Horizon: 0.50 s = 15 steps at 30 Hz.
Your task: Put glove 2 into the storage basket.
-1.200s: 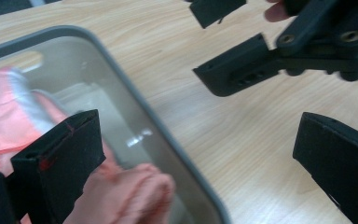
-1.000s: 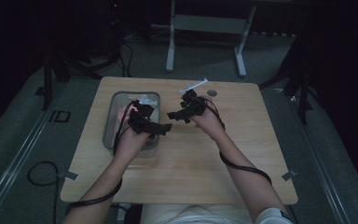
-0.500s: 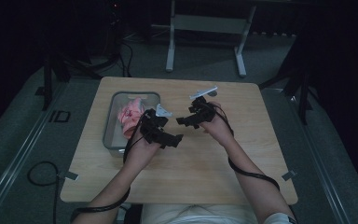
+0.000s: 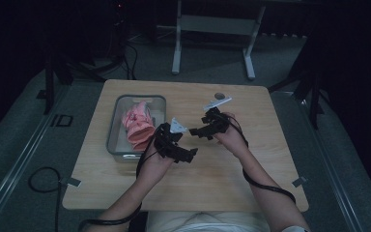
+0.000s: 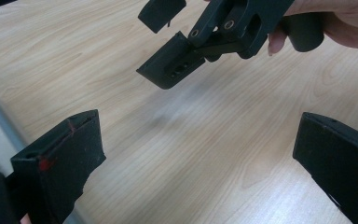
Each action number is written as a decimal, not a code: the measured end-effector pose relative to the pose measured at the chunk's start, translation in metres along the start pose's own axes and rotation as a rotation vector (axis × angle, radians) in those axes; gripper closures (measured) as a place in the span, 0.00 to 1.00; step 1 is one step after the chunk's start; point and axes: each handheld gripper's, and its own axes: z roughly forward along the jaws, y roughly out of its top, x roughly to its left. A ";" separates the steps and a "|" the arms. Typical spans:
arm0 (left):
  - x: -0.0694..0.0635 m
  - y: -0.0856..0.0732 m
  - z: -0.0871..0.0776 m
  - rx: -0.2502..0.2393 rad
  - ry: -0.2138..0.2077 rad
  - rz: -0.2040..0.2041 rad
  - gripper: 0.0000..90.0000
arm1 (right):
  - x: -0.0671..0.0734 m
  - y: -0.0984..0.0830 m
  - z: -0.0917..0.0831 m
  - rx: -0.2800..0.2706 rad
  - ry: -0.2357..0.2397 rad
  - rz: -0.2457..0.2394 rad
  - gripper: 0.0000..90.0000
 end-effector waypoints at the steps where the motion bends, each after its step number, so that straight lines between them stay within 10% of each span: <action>1: -0.001 -0.001 0.001 -0.001 -0.003 0.003 0.01 | 0.000 -0.002 0.000 0.001 -0.005 -0.002 0.18; 15: -0.019 -0.024 0.015 -0.025 -0.054 0.048 0.01 | -0.009 -0.035 -0.001 -0.014 0.002 0.006 0.18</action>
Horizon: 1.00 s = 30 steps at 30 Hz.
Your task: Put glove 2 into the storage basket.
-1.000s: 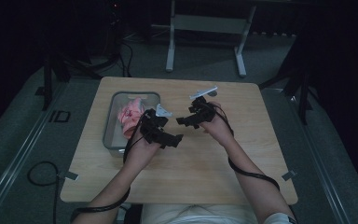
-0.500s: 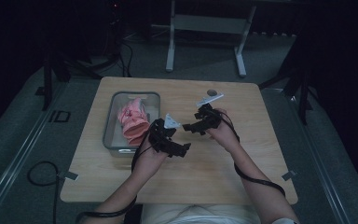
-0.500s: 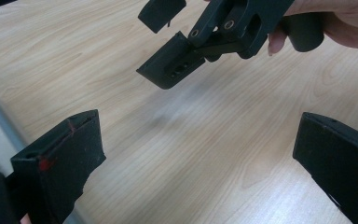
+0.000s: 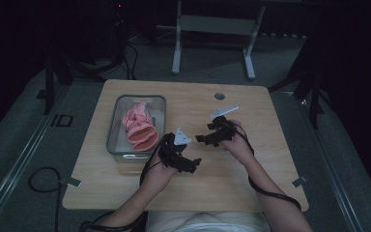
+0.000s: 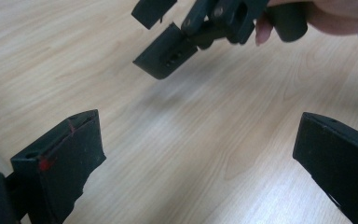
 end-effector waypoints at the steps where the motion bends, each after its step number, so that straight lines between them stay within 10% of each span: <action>1: -0.002 -0.002 0.001 0.008 0.002 0.009 0.01 | 0.000 -0.002 0.000 -0.002 0.001 -0.002 0.18; 30: -0.016 -0.052 0.029 0.048 -0.006 0.074 0.01 | -0.006 -0.058 0.013 -0.023 -0.062 0.023 0.16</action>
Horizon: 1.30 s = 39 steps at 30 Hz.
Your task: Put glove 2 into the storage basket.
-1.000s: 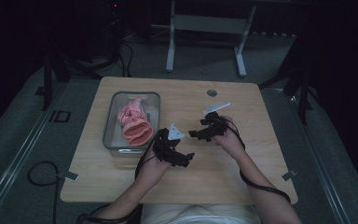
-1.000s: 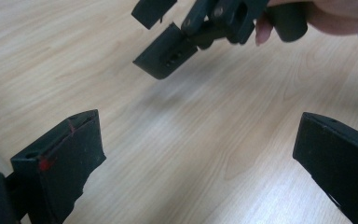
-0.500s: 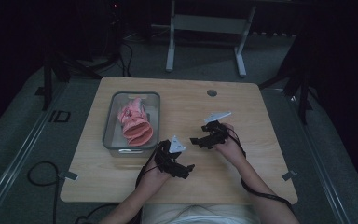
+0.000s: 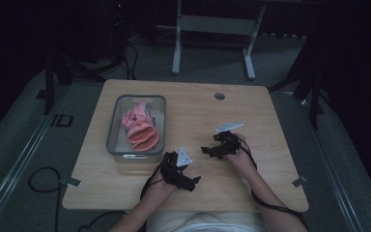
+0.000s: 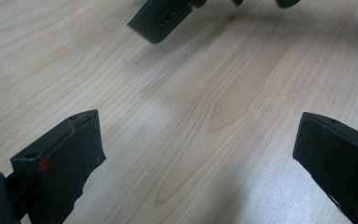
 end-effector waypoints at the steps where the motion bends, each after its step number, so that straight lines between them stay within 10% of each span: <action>1: 0.000 -0.001 0.001 0.003 0.004 0.004 0.01 | -0.001 -0.002 0.000 0.001 -0.005 0.000 0.16; 39: -0.003 -0.016 0.003 0.016 0.014 -0.008 0.01 | -0.033 -0.050 -0.036 -0.058 -0.125 0.058 0.16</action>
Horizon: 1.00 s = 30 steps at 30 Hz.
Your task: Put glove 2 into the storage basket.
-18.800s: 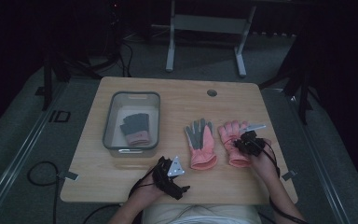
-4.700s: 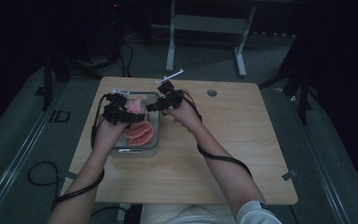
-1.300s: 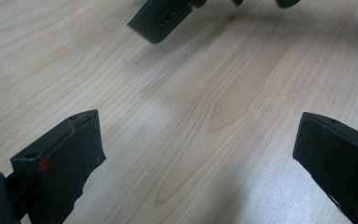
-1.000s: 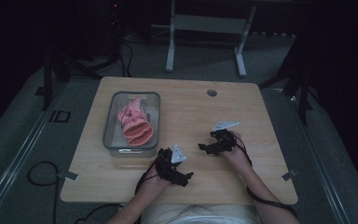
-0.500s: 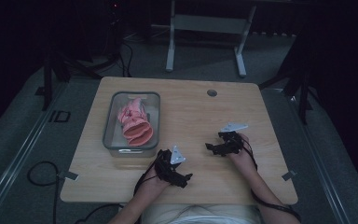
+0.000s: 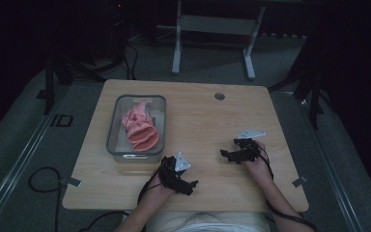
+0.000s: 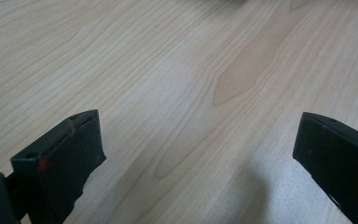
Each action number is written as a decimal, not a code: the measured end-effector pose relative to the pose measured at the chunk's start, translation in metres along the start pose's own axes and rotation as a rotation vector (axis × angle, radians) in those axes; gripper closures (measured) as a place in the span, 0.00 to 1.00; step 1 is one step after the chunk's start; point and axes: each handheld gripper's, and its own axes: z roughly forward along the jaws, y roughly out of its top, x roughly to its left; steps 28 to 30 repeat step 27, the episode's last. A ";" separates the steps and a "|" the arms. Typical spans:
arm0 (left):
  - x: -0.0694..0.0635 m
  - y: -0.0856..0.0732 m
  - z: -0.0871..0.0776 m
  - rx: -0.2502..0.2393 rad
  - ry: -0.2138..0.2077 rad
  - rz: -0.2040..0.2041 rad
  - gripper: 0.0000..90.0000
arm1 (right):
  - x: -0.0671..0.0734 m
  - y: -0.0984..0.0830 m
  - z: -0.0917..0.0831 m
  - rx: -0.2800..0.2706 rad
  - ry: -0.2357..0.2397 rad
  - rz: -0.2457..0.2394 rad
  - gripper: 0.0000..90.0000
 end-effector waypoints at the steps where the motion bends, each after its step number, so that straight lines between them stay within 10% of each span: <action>1: -0.001 -0.001 -0.001 0.000 0.006 0.007 0.01 | -0.001 -0.001 -0.001 0.000 -0.003 0.001 0.16; 30: 0.001 -0.007 -0.003 -0.012 -0.010 -0.005 0.01 | -0.009 -0.008 -0.008 -0.018 -0.049 0.039 0.16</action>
